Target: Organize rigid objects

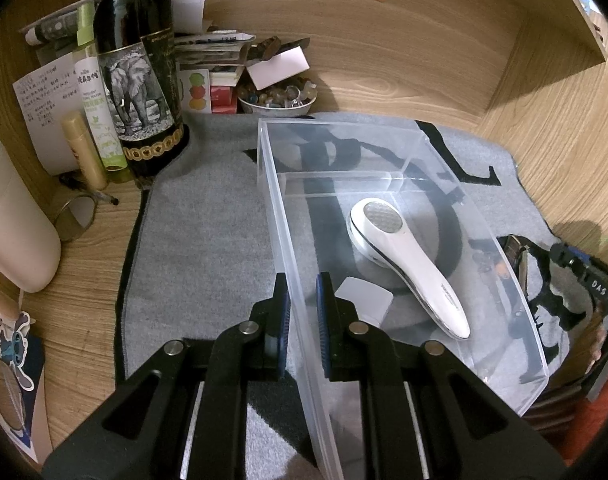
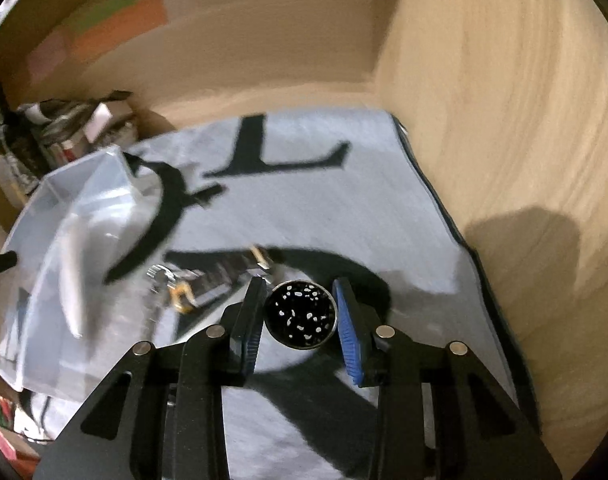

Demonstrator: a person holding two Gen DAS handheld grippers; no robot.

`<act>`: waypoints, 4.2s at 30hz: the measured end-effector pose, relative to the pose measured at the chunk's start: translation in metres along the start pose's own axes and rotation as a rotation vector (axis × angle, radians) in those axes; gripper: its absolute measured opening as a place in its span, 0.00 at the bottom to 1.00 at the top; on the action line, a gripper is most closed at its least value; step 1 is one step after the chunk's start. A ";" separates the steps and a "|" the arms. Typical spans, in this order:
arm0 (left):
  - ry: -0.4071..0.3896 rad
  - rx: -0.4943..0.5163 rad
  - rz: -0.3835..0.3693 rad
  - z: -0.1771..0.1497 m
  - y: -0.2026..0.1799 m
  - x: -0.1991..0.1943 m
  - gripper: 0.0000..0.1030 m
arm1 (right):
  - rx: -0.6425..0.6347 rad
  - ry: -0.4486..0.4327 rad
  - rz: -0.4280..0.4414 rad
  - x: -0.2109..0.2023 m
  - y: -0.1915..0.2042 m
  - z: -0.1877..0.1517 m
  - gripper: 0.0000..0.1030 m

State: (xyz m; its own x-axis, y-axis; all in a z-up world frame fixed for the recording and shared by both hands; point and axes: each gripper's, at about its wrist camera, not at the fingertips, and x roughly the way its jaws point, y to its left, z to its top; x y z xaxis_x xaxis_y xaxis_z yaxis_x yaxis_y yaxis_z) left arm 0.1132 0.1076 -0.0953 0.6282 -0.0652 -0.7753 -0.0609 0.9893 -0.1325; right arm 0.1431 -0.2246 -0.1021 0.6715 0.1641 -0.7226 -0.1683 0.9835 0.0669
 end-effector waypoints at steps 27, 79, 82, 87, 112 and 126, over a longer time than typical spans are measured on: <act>-0.005 -0.009 -0.011 0.001 -0.002 -0.002 0.12 | -0.363 -0.114 0.351 -0.014 0.174 0.046 0.31; -0.011 -0.005 -0.014 0.000 0.000 -0.003 0.12 | -0.071 -0.007 0.005 -0.006 0.031 0.025 0.67; -0.011 -0.005 -0.014 0.000 0.000 -0.003 0.12 | -0.030 0.043 0.016 0.003 0.022 0.010 0.67; -0.011 -0.004 -0.013 0.000 0.000 -0.003 0.12 | 0.000 0.074 0.076 -0.001 0.026 -0.013 0.67; -0.013 -0.005 -0.013 0.000 0.000 -0.003 0.12 | -0.075 0.090 0.133 0.002 0.063 -0.034 0.56; -0.012 -0.004 -0.013 0.000 0.000 -0.003 0.12 | -0.164 -0.097 0.208 -0.023 0.097 0.025 0.56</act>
State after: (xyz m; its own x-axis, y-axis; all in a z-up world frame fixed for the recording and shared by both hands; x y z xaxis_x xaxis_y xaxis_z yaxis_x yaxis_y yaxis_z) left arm 0.1114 0.1075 -0.0932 0.6383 -0.0760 -0.7660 -0.0560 0.9879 -0.1447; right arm 0.1292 -0.1315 -0.0614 0.6750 0.3752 -0.6353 -0.4188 0.9037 0.0887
